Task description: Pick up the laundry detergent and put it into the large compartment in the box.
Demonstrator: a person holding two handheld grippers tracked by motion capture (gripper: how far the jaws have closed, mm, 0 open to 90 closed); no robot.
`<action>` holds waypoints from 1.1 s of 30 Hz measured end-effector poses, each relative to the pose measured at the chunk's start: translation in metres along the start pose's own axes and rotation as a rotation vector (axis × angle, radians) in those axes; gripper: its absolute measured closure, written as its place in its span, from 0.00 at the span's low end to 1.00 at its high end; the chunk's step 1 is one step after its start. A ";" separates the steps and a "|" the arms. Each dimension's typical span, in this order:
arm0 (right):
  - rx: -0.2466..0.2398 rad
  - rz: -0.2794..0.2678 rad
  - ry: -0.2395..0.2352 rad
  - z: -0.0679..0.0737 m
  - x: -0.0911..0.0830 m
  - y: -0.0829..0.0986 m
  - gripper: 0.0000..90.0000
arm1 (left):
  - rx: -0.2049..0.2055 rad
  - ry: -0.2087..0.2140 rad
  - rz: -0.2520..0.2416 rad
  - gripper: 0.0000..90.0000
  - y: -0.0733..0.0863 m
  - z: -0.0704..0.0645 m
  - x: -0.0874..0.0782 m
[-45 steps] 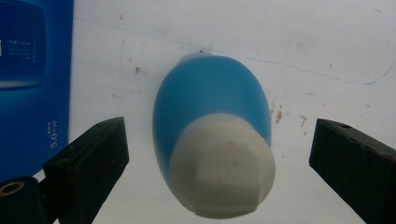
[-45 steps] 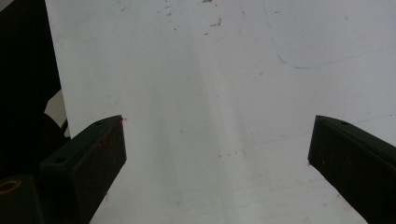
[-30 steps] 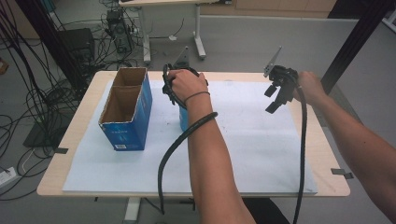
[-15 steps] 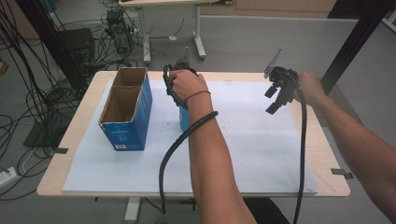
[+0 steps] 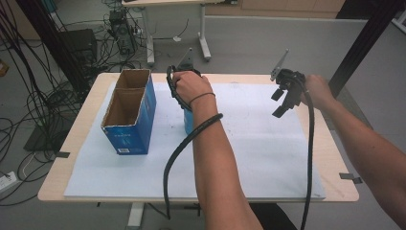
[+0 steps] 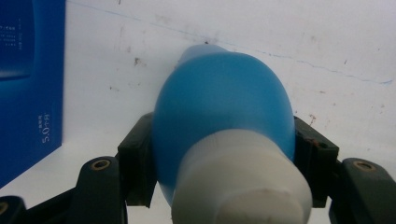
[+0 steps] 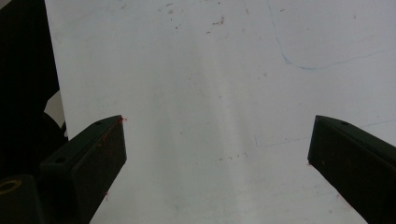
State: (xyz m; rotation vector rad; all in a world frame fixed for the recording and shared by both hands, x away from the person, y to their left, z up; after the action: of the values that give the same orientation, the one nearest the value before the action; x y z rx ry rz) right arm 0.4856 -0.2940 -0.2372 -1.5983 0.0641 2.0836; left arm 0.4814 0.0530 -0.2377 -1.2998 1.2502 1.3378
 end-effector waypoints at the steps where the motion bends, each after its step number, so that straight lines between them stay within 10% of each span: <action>1: -0.001 -0.001 0.002 0.000 0.000 0.000 0.05 | 0.000 0.000 0.000 0.41 0.000 0.000 0.000; 33: -0.005 0.013 0.015 0.003 0.000 -0.004 0.04 | 0.010 -0.010 0.004 0.41 -0.001 -0.002 0.000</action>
State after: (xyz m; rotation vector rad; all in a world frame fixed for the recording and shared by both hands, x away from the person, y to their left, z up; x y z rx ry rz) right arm 0.4846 -0.2900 -0.2350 -1.6210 0.0753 2.0830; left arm 0.4829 0.0514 -0.2378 -1.2830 1.2515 1.3375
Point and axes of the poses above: each handheld gripper's, and its own axes: x roughly forward along the jaws, y roughly out of its underside, z roughly to its left, the point moved 6 cm from there along x, roughly forward along the jaws, and after that the axes turned 8 degrees about x, right-handed, at the moved point
